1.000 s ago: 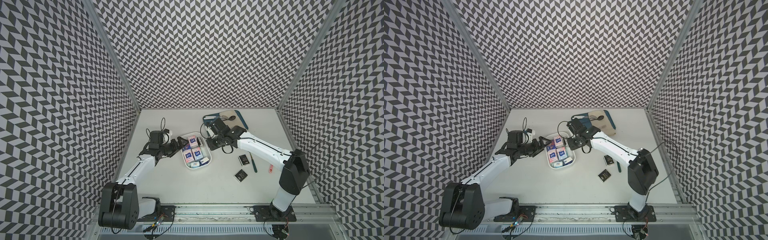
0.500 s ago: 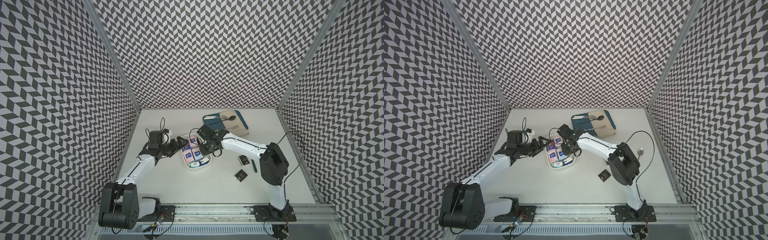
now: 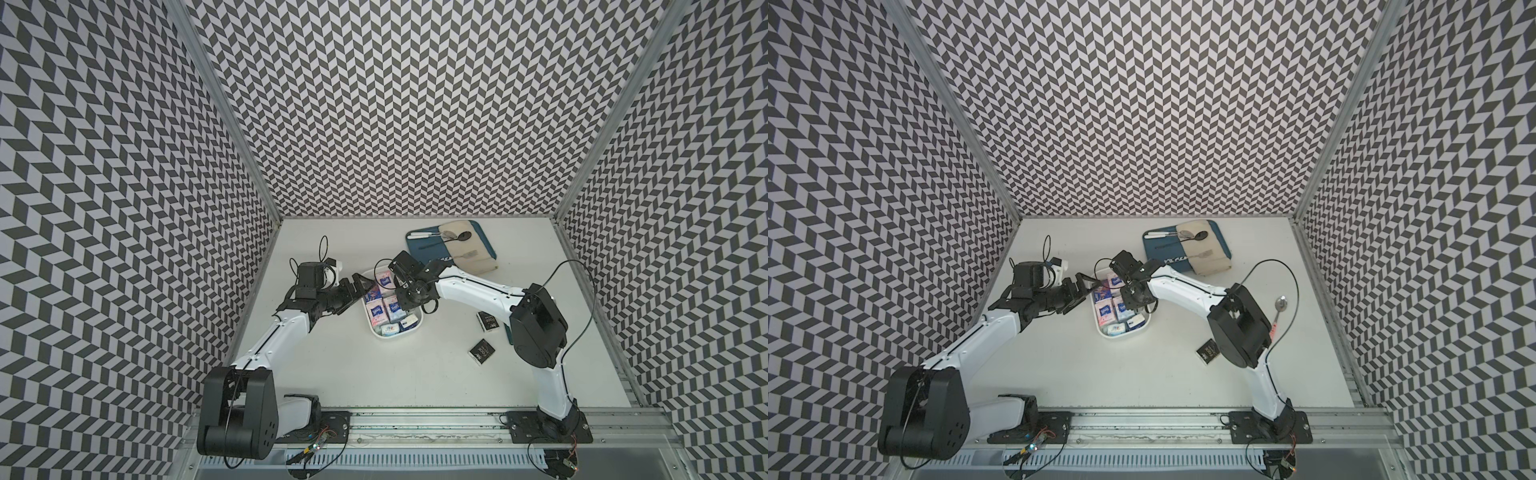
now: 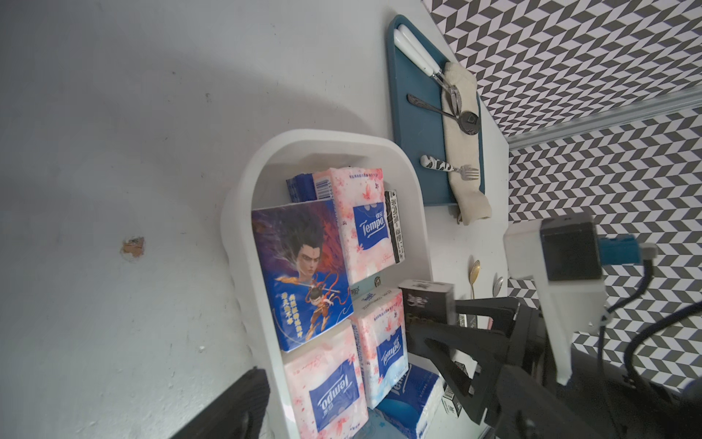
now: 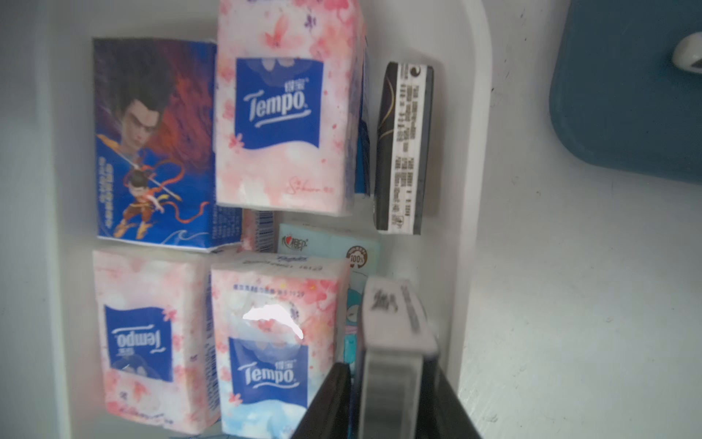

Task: Put the pocket tissues into the storage box
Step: Place the pocket tissues in the storage box, then pick up the pocket tissues from the center of the board.

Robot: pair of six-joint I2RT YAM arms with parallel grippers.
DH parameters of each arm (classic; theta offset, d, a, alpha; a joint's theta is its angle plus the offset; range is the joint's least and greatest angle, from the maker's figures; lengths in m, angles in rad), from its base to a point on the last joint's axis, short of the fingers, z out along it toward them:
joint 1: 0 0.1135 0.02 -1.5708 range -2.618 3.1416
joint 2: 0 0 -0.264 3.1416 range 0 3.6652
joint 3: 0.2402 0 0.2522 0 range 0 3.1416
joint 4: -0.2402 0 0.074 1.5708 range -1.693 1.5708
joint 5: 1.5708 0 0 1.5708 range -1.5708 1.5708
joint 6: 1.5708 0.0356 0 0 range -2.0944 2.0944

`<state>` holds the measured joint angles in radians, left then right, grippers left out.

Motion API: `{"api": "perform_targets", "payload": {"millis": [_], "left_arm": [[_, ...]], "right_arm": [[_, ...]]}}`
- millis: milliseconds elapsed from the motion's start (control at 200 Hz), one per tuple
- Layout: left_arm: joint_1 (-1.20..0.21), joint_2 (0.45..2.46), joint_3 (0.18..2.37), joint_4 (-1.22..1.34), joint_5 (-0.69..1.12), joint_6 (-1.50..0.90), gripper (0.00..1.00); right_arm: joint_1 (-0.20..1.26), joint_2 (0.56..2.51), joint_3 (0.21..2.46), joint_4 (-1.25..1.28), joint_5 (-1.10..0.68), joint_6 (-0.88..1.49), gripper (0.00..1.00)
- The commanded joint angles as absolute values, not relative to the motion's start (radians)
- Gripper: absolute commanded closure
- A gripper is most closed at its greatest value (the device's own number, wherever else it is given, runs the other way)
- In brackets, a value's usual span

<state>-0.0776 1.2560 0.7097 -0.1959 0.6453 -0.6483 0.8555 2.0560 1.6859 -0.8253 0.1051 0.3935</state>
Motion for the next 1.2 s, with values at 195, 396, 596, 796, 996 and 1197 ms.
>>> {"api": "perform_targets", "payload": {"millis": [195,396,596,796,996,1197], "left_arm": [[-0.072,1.229,0.714,-0.187,0.654,-0.643,0.0],[-0.098,1.229,0.741,-0.194,0.655,-0.642,0.0],[-0.174,1.259,0.791,-0.205,0.64,-0.634,0.0],[-0.284,1.31,0.869,-0.249,0.571,-0.601,0.01],[-0.381,1.379,0.938,-0.273,0.532,-0.585,0.0],[-0.45,1.427,0.979,-0.286,0.513,-0.582,0.0]], "right_arm": [[0.855,1.959,1.721,-0.822,0.191,0.399,0.55],[0.813,1.87,1.649,-0.817,0.209,0.401,0.54],[0.667,1.704,1.412,-0.739,0.116,0.381,0.53],[0.476,1.526,1.166,-0.659,0.001,0.35,0.49],[0.333,1.442,1.008,-0.635,-0.068,0.341,0.49],[0.278,1.42,0.884,-0.591,-0.07,0.331,0.44]]}}
